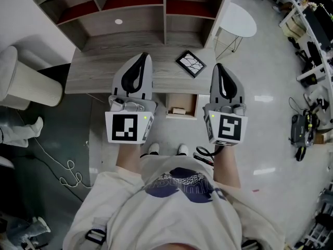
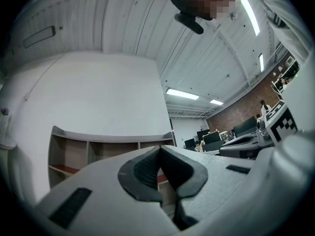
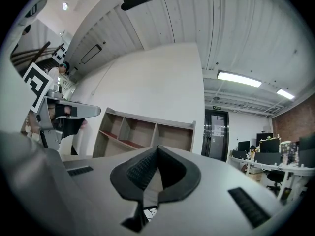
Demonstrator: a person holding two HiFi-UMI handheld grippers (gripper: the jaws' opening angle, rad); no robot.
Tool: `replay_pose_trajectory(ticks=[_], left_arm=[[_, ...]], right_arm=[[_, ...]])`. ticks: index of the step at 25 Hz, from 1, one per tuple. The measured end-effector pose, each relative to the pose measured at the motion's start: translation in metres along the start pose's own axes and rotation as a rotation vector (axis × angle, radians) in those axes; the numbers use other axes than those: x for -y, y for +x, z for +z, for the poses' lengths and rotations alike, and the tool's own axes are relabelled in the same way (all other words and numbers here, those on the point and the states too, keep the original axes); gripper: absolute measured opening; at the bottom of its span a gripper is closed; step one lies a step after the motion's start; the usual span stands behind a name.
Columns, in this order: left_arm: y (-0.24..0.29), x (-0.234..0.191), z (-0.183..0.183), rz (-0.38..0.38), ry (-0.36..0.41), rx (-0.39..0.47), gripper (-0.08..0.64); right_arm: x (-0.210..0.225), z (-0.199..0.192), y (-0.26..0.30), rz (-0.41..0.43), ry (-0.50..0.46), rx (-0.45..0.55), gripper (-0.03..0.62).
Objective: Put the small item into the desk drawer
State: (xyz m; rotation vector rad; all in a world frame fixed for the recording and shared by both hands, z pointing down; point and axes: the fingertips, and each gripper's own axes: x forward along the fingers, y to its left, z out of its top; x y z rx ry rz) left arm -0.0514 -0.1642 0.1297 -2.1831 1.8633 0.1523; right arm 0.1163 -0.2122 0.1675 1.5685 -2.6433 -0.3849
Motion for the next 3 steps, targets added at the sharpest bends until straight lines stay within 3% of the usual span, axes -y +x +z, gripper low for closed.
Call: replay_pose_trajectory(ticks=[3], left_arm=[[-0.0014, 0.0009, 0.0031, -0.002, 0.005, 0.007, 0.008]], right_arm=[[-0.001, 0.0014, -0.0013, 0.004, 0.001, 0.006, -0.003]])
